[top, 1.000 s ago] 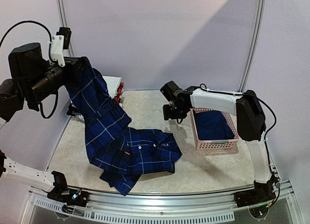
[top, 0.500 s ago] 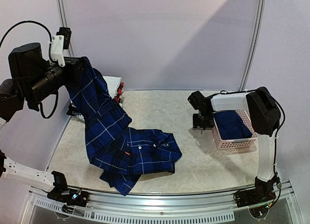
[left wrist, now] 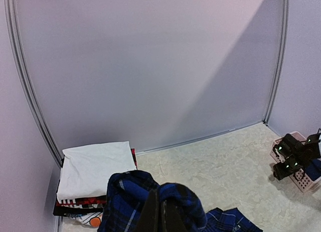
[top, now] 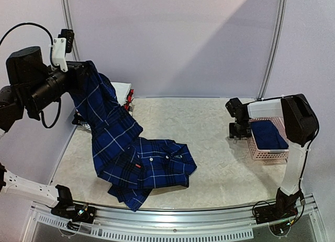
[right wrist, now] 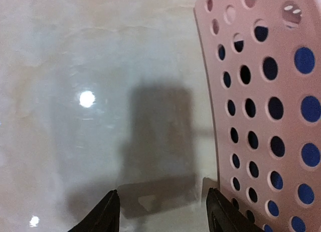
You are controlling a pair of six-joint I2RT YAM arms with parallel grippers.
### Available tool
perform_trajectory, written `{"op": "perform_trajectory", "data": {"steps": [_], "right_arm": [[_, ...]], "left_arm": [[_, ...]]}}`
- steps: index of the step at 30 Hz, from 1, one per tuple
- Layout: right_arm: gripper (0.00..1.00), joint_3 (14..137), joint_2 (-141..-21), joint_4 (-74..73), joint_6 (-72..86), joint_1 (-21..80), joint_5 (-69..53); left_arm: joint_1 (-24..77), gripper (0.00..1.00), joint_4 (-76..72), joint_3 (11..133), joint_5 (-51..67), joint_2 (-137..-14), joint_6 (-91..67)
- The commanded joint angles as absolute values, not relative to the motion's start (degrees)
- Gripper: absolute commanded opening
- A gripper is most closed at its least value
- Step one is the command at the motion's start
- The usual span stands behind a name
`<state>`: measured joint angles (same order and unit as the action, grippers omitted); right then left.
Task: Fold and stack the mixed laundry pile
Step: Move the bin to the corner of the board.
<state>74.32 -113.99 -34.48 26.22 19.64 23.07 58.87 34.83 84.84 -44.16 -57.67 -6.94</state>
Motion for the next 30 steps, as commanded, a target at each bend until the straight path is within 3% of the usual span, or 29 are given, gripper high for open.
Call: {"op": "perform_trajectory", "data": {"steps": [1,6,9,16,22,30], "right_arm": [[0.60,70.8,-110.7,-36.7,22.0,15.6,25.6],[0.59,68.9,-107.7,-37.7,21.6,14.4,26.8],[0.59,68.7,-106.2,-36.6,20.1,16.8,20.9],[0.61,70.7,-98.0,-31.7,18.0,33.4,12.4],[0.66,69.2,-86.3,-16.9,18.5,45.2,-6.5],[0.80,79.3,-87.2,-12.4,8.2,58.5,-14.6]], "left_arm": [[58.6,0.00,35.2,85.0,-43.9,-57.9,-7.4],[58.6,0.00,34.9,85.2,-43.3,-58.5,-7.5],[58.7,0.00,34.8,85.9,-42.1,-59.7,-7.6],[58.6,0.00,35.5,88.8,-40.3,-62.3,-7.6],[58.6,0.00,35.4,88.4,-38.9,-62.6,-8.2],[58.6,0.00,35.0,88.5,-36.7,-63.4,-8.9]]}}
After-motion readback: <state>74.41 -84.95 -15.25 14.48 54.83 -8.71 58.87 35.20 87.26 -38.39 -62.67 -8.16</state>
